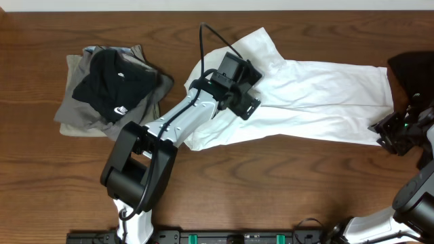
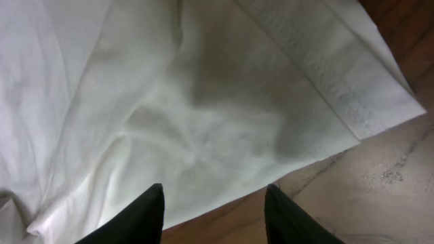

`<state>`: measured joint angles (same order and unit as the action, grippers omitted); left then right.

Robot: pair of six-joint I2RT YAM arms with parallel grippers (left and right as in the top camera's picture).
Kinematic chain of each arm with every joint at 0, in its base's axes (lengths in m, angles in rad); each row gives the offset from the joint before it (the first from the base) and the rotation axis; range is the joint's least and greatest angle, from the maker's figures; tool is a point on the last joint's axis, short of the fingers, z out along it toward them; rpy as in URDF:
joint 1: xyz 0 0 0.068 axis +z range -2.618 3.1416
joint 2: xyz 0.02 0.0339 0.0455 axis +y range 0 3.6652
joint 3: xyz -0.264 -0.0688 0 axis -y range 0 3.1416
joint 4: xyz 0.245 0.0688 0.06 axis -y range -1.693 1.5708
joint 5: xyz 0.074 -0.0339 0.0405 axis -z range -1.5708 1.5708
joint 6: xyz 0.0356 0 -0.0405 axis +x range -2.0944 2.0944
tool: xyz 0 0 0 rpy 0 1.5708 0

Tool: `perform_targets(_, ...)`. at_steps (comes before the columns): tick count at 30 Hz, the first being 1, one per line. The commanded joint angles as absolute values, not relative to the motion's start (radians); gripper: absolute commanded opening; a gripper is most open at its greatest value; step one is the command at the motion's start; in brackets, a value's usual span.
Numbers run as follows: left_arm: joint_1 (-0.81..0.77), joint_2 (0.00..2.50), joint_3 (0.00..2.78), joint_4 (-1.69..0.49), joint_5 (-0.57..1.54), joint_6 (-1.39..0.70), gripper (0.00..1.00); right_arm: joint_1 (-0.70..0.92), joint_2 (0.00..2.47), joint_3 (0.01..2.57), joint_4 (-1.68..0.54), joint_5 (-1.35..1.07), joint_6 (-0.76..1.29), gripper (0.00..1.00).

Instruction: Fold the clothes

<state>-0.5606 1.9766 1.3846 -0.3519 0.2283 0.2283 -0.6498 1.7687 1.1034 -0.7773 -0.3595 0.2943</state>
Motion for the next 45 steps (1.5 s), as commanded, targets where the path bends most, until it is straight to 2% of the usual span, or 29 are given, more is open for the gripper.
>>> perform_targets(1,-0.538,1.906,1.399,-0.433,0.141,0.195,1.00,-0.641,1.759,1.103,-0.781,-0.356,0.275,0.50)
perform_targets(8,-0.452,1.780,1.399,-0.755,0.141,0.033,0.98,-0.641,1.759,1.103,-0.783,-0.356,0.272,0.51)
perform_targets(16,-0.399,1.769,1.399,-0.983,0.141,0.021,0.99,-0.645,1.759,1.103,-0.788,-0.419,0.205,0.52)
perform_targets(20,-0.397,1.741,1.399,-1.016,0.141,0.021,0.95,-0.657,1.747,1.106,-0.789,-0.516,0.192,0.52)
perform_targets(24,-0.397,1.663,1.399,-1.016,0.141,0.021,0.95,-0.668,1.690,1.107,-0.790,-0.563,0.181,0.52)
perform_targets(35,-0.396,1.370,1.399,-1.017,0.133,0.020,0.95,-0.673,1.341,1.108,-0.778,-0.580,0.178,0.54)
perform_targets(40,-0.346,1.295,1.401,-1.019,0.097,-0.085,0.95,-0.644,1.273,1.108,-0.809,-0.556,0.179,0.54)
perform_targets(42,-0.308,1.284,1.401,-1.031,0.097,-0.115,0.90,-0.617,1.275,1.108,-0.829,-0.546,0.168,0.54)
perform_targets(45,-0.267,1.300,1.393,-1.101,0.096,-0.081,0.90,-0.601,1.285,1.108,-0.853,-0.353,0.184,0.57)
